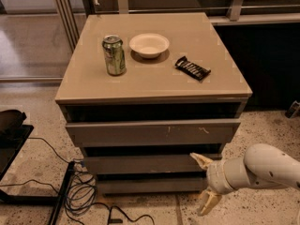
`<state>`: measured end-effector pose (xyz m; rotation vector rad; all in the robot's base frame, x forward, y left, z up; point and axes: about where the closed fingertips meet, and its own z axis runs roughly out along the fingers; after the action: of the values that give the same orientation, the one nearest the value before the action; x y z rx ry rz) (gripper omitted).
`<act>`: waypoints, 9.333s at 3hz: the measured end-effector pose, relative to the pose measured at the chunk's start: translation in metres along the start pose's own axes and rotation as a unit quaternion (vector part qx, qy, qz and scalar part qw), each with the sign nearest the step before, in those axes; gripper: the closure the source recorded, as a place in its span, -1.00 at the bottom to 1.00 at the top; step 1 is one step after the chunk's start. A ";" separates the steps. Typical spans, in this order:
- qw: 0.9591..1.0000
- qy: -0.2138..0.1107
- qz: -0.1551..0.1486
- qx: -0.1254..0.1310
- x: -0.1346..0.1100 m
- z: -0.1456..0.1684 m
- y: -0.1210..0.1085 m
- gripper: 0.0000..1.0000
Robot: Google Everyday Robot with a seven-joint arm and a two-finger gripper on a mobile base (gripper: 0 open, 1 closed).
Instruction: Open middle drawer
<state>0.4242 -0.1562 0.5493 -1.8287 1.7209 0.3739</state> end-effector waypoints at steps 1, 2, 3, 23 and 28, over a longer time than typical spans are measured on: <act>1.000 -0.003 -0.013 0.001 -0.005 0.014 -0.006 -1.00; 1.000 0.003 -0.019 0.017 0.001 0.028 -0.020 -1.00; 0.999 0.012 -0.014 0.030 0.013 0.047 -0.035 -1.00; 0.995 0.041 0.080 0.033 0.105 0.118 -0.053 0.93; 0.995 0.040 0.081 0.031 0.103 0.115 -0.040 0.22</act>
Offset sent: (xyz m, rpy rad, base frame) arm 0.0487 0.0169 -0.0291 -0.0261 -0.1021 -0.0207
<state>0.4979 -0.1723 0.4084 -1.6851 1.9216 0.3118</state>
